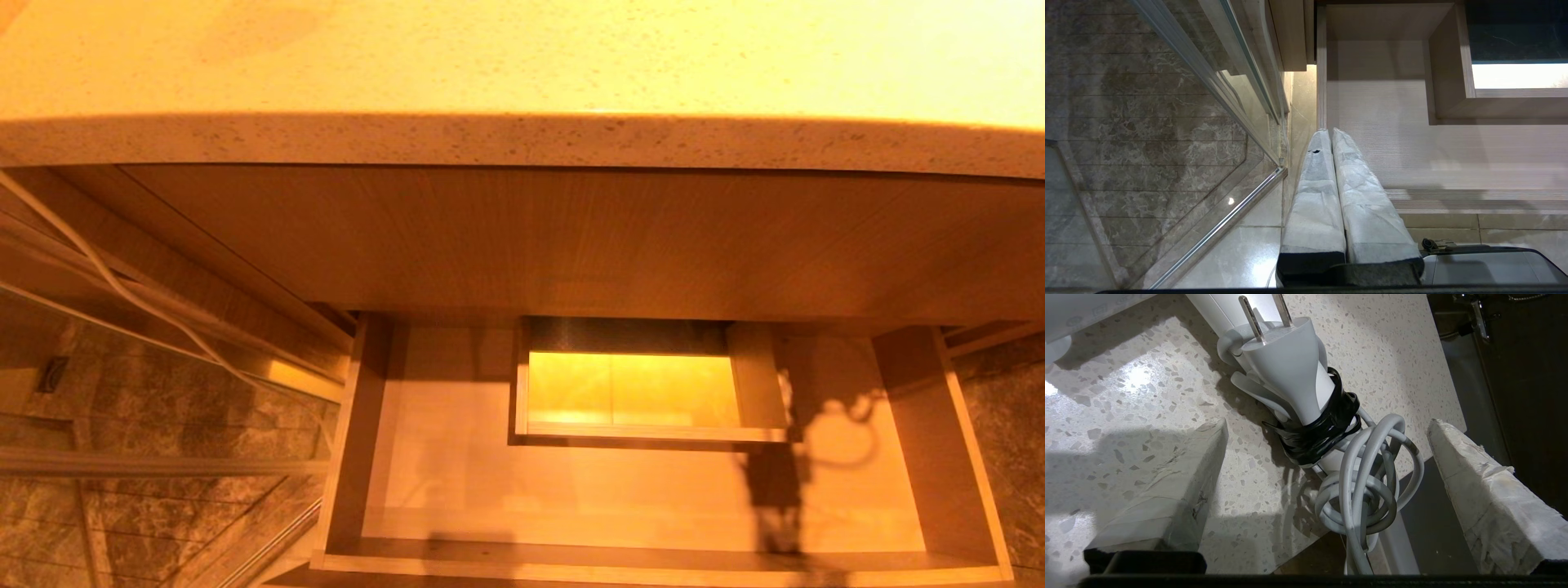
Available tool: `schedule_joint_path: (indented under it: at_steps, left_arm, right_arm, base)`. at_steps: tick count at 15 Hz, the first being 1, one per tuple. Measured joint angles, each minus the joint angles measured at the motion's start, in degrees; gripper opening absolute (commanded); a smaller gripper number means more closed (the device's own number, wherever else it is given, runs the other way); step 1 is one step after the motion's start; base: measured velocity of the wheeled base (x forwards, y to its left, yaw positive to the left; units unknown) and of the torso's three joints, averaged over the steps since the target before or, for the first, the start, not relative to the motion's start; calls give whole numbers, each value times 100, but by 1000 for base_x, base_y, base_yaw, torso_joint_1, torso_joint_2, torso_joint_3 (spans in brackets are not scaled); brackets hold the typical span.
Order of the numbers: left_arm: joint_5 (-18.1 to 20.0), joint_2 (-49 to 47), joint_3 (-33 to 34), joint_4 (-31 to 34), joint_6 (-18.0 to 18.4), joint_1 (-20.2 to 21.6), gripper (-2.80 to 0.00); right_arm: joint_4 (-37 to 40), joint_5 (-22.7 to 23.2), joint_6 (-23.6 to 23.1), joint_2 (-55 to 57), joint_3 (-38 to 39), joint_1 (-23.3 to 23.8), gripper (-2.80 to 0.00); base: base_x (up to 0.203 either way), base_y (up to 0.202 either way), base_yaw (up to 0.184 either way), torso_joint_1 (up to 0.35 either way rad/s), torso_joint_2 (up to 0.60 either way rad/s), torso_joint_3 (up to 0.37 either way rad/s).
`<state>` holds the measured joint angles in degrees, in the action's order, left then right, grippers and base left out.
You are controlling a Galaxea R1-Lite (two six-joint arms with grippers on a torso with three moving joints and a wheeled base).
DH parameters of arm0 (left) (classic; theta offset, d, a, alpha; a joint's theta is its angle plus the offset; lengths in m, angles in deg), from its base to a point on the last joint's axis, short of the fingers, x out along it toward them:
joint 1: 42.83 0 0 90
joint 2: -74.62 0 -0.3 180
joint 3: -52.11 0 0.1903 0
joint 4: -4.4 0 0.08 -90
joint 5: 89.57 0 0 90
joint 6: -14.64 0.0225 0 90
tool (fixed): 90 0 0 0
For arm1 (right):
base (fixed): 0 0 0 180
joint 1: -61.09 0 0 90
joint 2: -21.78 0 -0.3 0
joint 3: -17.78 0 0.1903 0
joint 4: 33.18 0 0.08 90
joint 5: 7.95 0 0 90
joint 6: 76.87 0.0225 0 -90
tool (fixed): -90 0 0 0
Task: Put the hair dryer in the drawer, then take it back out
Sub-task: Pick up the hairdryer
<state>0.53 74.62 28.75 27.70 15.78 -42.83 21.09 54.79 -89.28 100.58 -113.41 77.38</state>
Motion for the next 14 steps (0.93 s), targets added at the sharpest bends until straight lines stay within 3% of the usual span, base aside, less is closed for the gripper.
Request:
schedule_joint_path:
  at_steps: [14]
  left_arm:
    - [0,0,0,0,0,0,-280]
  right_arm:
    - [-37,167,298,102,188,-15,0]
  base:
    - [0,0,0,0,0,0]
